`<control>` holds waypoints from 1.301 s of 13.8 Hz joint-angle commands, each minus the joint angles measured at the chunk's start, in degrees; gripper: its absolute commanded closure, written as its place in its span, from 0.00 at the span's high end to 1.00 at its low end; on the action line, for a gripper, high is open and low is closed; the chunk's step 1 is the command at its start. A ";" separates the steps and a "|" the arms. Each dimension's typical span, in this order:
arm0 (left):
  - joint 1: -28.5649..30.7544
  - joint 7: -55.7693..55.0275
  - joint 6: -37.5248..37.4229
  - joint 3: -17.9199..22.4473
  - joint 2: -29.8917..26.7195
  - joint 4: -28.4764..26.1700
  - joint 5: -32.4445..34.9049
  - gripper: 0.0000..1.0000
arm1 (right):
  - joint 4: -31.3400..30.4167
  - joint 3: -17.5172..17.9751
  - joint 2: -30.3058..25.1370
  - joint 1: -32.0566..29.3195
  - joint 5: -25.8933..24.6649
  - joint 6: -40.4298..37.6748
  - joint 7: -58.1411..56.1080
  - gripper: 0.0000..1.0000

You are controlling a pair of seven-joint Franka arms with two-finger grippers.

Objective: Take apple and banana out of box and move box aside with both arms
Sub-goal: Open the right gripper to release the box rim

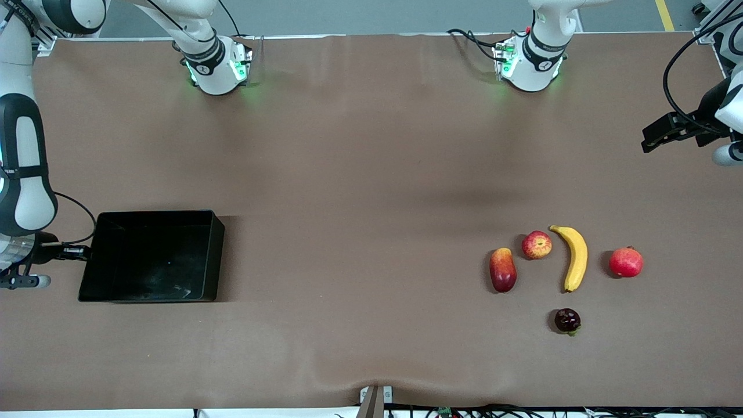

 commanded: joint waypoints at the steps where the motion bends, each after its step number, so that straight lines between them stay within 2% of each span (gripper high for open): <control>1: 0.25 0.59 -0.31 -0.31 -1.59 -0.74 -0.76 1.00 | 0.25 0.88 -0.94 -0.80 0.93 -1.01 -0.35 1.00; 6: 0.07 0.15 -0.13 -0.66 -1.59 -0.47 -0.76 1.00 | 0.78 0.79 -3.75 3.14 0.15 -2.15 2.53 1.00; 14: -0.02 0.33 -0.31 -0.58 -1.59 -0.21 -1.20 1.00 | 0.69 0.79 -14.90 14.84 -7.31 -17.25 21.69 1.00; 18: 0.24 0.59 -0.57 -0.49 -2.02 -0.21 -1.20 1.00 | 0.60 1.84 -21.76 16.87 -7.33 -22.62 23.73 1.00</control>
